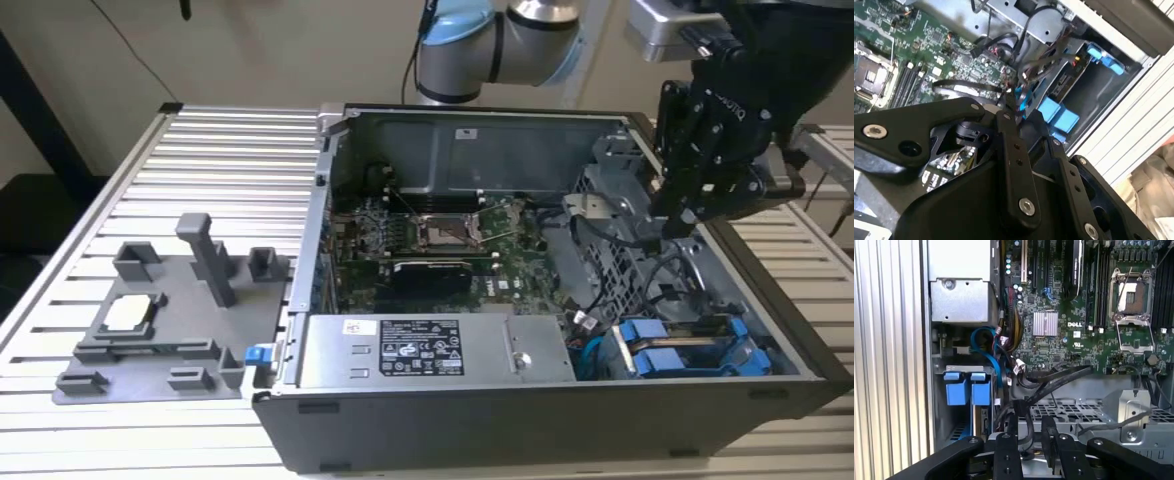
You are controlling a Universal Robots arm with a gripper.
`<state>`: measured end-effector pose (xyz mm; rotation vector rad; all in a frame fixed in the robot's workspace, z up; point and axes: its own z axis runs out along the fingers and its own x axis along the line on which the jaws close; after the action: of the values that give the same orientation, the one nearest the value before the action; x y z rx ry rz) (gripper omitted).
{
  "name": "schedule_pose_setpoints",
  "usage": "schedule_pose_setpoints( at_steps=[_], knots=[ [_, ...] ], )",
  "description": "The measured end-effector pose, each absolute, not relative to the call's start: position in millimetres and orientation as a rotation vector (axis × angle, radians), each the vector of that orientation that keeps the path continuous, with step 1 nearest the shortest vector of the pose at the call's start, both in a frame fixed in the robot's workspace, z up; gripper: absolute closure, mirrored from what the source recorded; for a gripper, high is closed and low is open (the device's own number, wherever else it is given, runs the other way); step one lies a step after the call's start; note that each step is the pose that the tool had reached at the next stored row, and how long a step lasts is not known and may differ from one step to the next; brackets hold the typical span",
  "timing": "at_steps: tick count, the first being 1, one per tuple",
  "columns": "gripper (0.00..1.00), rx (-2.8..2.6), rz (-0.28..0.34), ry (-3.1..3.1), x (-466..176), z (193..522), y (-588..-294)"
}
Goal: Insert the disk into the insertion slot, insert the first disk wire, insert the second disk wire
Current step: 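Insert the first disk wire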
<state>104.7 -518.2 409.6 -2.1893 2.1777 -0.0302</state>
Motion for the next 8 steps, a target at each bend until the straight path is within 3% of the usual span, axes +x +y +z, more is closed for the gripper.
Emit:
schedule_pose_setpoints(
  at_steps=[8],
  knots=[
    [0.67,-2.185,-0.044,2.173,83.4,408.3,-514.6]
  ],
)
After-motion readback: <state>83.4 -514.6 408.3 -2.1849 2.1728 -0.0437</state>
